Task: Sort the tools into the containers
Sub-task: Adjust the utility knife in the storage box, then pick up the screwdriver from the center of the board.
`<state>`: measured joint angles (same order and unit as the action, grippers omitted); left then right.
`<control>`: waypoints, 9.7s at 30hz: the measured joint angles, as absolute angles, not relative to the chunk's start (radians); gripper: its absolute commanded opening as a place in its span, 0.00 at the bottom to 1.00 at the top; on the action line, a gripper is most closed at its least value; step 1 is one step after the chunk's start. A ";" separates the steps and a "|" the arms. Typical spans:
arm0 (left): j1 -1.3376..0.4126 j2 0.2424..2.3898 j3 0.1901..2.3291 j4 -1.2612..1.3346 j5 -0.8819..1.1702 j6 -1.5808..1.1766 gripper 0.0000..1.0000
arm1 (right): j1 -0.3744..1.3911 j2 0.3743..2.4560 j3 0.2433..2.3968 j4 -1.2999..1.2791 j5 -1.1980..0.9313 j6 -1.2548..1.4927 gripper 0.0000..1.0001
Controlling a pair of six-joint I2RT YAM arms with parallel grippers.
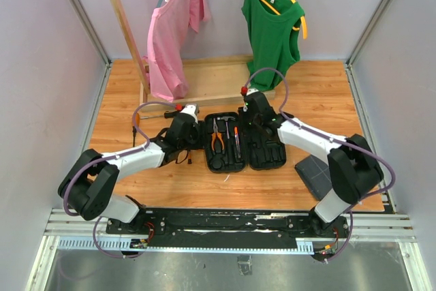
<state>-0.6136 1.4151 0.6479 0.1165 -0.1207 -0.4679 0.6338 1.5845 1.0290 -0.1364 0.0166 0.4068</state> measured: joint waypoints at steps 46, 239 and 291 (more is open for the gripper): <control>-0.614 1.415 0.627 0.117 -0.135 -0.468 0.47 | 0.706 1.786 1.163 -0.246 0.027 0.391 0.20; -0.362 1.055 0.625 -0.048 -0.087 -0.470 0.29 | 0.629 1.015 0.577 -0.087 0.032 0.456 0.73; -0.873 1.378 0.742 0.548 0.073 -0.694 0.25 | 0.628 0.966 0.427 0.458 -0.352 0.674 0.49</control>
